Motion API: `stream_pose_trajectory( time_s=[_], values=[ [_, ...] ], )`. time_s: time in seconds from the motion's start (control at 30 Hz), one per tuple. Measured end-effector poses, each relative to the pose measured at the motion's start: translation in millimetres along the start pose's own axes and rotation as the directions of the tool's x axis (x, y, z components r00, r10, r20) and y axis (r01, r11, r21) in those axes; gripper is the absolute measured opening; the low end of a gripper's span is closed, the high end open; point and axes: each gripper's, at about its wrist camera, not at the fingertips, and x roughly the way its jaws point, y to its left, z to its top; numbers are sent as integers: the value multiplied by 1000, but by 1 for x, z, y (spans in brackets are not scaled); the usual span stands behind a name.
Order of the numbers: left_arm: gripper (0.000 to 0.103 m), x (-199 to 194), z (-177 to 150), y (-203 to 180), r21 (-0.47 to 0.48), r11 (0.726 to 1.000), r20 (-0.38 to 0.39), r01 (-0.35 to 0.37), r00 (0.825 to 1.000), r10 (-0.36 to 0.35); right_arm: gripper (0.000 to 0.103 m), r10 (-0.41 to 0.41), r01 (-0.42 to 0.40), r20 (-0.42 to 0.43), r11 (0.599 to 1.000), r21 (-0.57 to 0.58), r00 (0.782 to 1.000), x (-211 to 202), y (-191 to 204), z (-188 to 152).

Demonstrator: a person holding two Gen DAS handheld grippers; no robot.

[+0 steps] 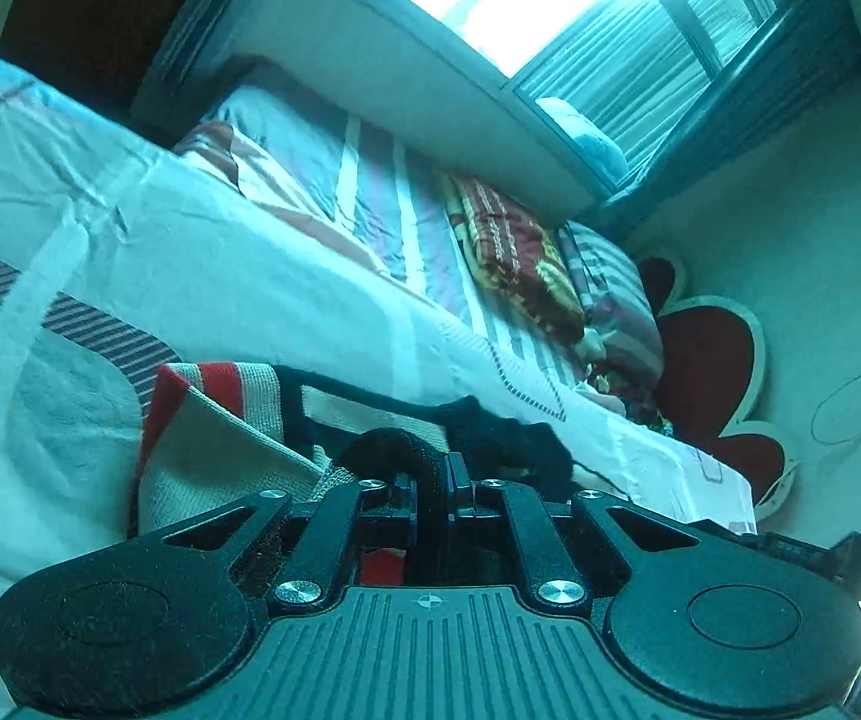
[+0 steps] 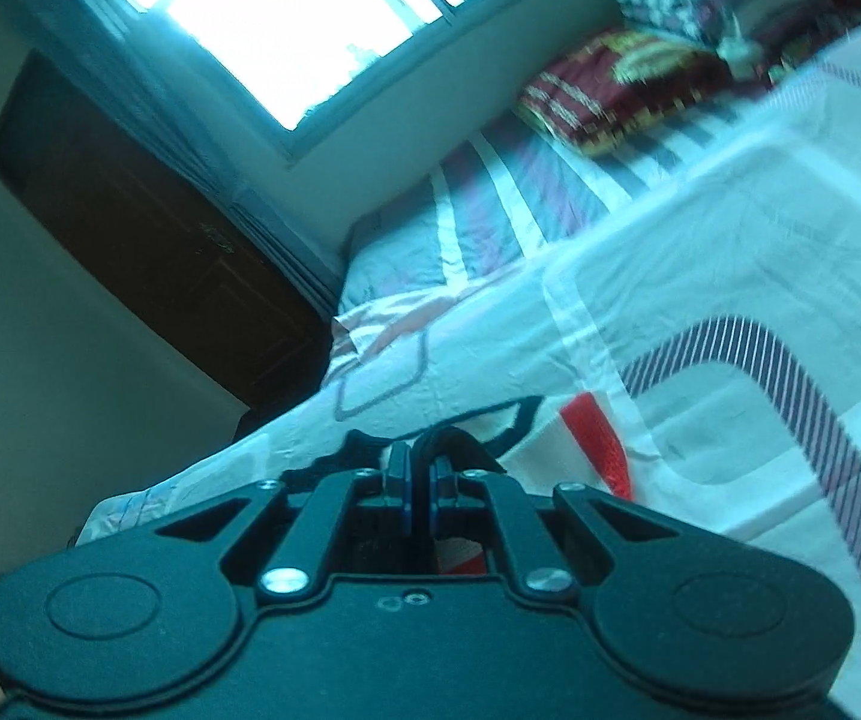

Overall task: Fold small clothes
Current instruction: 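Lift the hem with both grippers and fold it toward the collar, then lay the black hem onto the sweater and open both grippers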

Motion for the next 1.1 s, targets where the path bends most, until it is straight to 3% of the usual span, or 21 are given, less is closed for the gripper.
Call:
stream_pose_trajectory(
  time_s=[0.07,0.1,0.13,0.2,0.23,0.3,0.37,0.47,0.57,0.67,0.7,0.77,0.83,0.87,0.9,0.93,0.97,1.1],
  values=[
    [8,17,0,12,-29,999,1,20,1000,-20,7,-17,17,-7,1000,24,1000,21,-13,-2],
    [21,23,-1,16,-54,998,0,27,1000,-27,8,-24,25,-8,999,37,1000,31,-19,-4],
    [55,30,-3,23,-83,996,8,37,999,-36,10,-27,27,-1,999,39,1000,37,-23,-5],
    [81,35,-7,31,-132,988,54,84,996,-77,17,-12,11,27,999,44,1000,41,-26,-8],
    [82,36,-7,32,-143,984,59,106,993,-98,21,-1,-2,50,999,51,999,39,-27,-7],
    [82,36,-7,30,-121,988,54,96,994,-91,44,-9,3,114,999,50,993,29,-27,-7],
    [82,31,-6,24,-62,996,59,67,996,-63,46,-9,2,168,999,40,986,14,-27,-3],
    [82,25,-2,12,77,997,51,-33,998,29,44,-17,27,150,998,-62,989,3,-18,1],
    [77,33,3,-1,207,971,-4,-121,992,124,43,-59,76,86,974,-212,995,11,-3,0],
    [71,50,3,-15,351,920,-71,-173,975,211,43,-96,104,41,948,-301,995,26,10,-5],
    [65,55,-2,-16,408,891,-78,-200,964,252,43,-113,115,24,938,-327,993,34,16,-6],
    [59,59,-14,-23,498,833,-51,-243,950,308,41,-157,139,-19,918,-371,987,50,22,-8],
    [41,56,-22,-28,537,804,-11,-256,951,310,38,-222,188,-22,870,-455,975,60,31,-19],
    [37,53,-23,-28,527,807,11,-266,952,307,32,-233,198,-10,845,-496,972,62,36,-24],
    [29,49,-23,-25,510,818,26,-265,956,294,17,-234,198,0,825,-528,972,63,41,-28],
    [14,44,-23,-24,498,826,46,-264,959,279,13,-240,211,19,809,-549,971,63,47,-31],
    [9,37,-24,-24,486,831,75,-269,961,267,8,-239,220,40,801,-556,970,60,51,-31],
    [7,2,-31,-25,452,842,196,-294,954,228,7,-173,219,134,797,-563,976,37,62,-28]
  ],
)
